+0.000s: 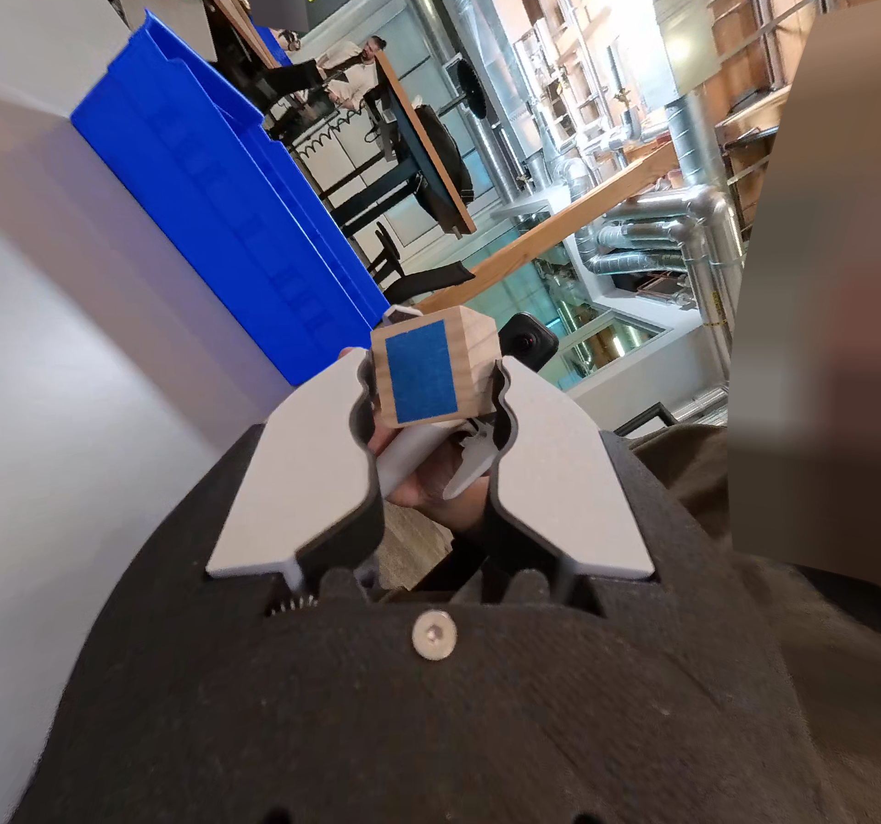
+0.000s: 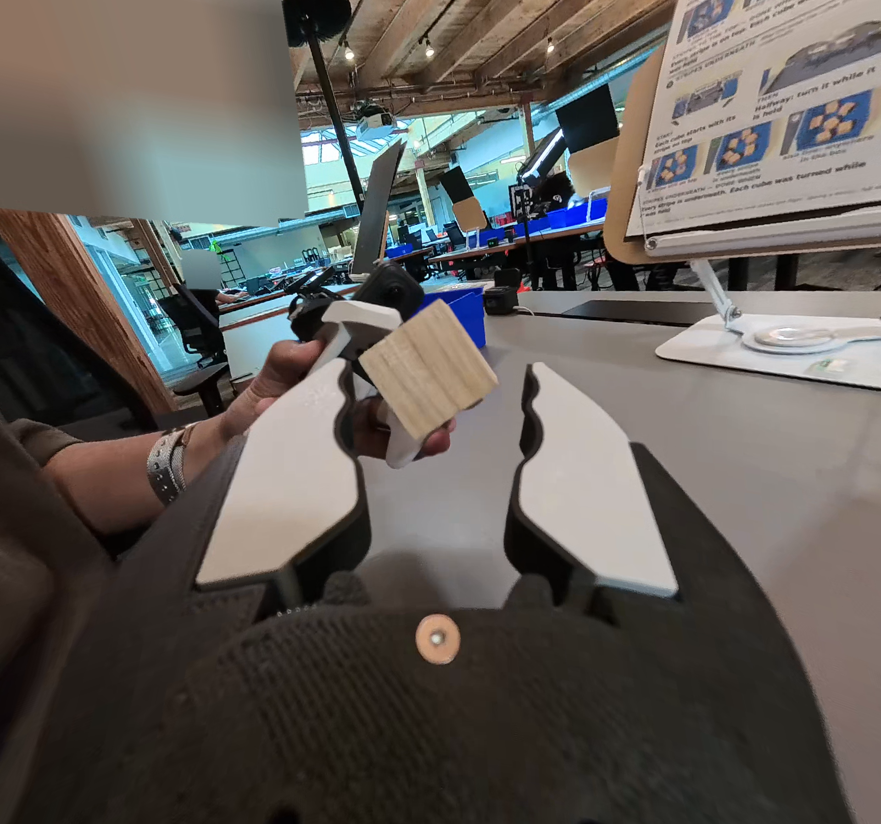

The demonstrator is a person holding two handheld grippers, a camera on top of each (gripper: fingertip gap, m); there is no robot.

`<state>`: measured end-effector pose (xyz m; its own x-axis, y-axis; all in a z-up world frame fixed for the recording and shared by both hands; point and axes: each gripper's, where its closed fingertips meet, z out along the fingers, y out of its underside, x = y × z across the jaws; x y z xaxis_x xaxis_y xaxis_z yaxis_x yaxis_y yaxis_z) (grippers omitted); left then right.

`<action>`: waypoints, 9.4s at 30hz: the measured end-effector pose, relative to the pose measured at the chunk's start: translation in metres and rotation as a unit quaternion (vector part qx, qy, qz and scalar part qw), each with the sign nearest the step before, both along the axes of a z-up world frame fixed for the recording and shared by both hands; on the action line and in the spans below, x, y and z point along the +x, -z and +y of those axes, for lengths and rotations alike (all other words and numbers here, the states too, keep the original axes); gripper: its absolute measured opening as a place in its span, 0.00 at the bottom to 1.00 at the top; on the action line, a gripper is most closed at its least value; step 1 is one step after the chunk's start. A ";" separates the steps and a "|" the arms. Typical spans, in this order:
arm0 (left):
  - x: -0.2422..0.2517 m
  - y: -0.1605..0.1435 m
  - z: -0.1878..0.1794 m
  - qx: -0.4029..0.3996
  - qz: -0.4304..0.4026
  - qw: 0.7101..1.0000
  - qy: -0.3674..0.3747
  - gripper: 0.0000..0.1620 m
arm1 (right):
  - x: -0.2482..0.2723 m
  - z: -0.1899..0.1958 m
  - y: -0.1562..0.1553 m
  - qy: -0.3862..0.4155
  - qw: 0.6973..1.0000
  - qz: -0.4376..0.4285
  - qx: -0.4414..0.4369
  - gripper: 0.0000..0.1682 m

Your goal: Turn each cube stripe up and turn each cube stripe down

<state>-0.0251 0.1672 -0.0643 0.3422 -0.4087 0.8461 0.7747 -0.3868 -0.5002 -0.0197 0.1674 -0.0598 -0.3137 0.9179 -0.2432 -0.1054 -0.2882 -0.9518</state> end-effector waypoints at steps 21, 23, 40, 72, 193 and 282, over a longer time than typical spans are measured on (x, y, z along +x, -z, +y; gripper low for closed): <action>0.005 0.021 -0.007 -0.061 -0.080 0.993 0.067 0.29 | 0.001 -0.012 0.023 0.008 0.971 -0.019 0.237 0.26; 0.005 0.022 -0.007 -0.061 -0.081 0.992 0.070 0.29 | 0.001 -0.013 0.023 0.001 0.973 -0.025 0.228 0.26; -0.012 0.032 -0.006 -0.057 -0.081 0.994 0.040 0.38 | 0.011 0.147 -0.053 0.231 0.948 -0.041 0.215 0.26; 0.002 0.051 -0.004 -0.085 -0.055 0.992 0.073 0.36 | 0.057 0.423 0.074 0.433 0.819 -0.372 0.058 0.29; 0.051 -0.010 0.044 0.059 -0.053 0.997 0.015 0.24 | 0.059 0.041 0.006 0.013 0.973 -0.067 -0.220 0.28; -0.413 0.039 -0.250 -0.396 0.305 0.677 -0.540 0.42 | 0.008 0.160 -0.058 0.158 0.957 -0.220 0.099 0.19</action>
